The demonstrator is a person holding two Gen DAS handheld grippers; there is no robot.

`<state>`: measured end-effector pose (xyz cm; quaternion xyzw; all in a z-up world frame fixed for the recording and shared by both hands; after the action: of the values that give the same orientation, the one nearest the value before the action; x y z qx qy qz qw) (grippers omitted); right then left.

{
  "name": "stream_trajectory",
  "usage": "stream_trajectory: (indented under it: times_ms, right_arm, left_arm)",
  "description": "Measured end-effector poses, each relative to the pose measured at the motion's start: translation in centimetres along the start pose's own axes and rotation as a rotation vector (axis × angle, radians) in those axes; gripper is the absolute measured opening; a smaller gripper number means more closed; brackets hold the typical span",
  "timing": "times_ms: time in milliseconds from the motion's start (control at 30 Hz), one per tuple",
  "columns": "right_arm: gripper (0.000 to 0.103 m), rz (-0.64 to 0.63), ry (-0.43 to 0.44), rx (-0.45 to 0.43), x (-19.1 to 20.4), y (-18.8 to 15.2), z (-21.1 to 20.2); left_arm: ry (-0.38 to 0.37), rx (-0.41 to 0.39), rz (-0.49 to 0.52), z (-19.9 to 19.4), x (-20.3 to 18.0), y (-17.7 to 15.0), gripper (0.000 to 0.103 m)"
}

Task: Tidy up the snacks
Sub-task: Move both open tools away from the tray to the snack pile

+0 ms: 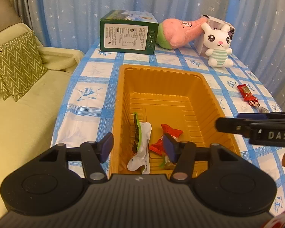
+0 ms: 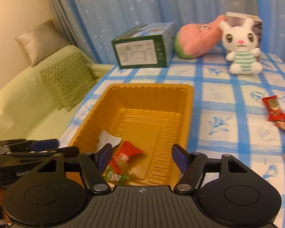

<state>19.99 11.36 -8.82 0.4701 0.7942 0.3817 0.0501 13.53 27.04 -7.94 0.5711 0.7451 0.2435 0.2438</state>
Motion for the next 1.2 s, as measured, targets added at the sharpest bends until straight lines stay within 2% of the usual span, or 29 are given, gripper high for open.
stream_trajectory:
  times_ms: [200, 500, 767, 1200]
  right_arm:
    - [0.069, 0.041, -0.051, -0.009, -1.8, -1.4, -3.1]
    - [0.069, 0.09, -0.097, -0.041, -3.3, -4.0, -8.6]
    - [0.069, 0.127, -0.141, -0.072, -5.1, -6.9, -13.2]
    - [0.069, 0.247, -0.265, -0.128, -12.7, -9.7, -19.7]
  left_arm:
    - [0.003, -0.027, -0.01, -2.1, -0.7, -0.4, 0.07]
    - [-0.012, -0.077, 0.004, -6.1, -3.8, -1.1, 0.082]
    - [-0.067, -0.102, -0.001, -8.4, -7.9, -2.4, 0.083]
    - [-0.165, -0.105, 0.096, -8.8, -16.9, -3.2, 0.085]
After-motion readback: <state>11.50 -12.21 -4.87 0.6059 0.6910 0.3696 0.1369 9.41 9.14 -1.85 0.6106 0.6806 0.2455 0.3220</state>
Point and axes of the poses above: each gripper's, at about its wrist camera, not at the fingertips, and z roughly the way its jaws point, x to its left, y to its top, the point moved 8 cm from there along z, roughly the way its jaws point, and after that the axes turned 3 degrees about x, right-handed, at the moved point
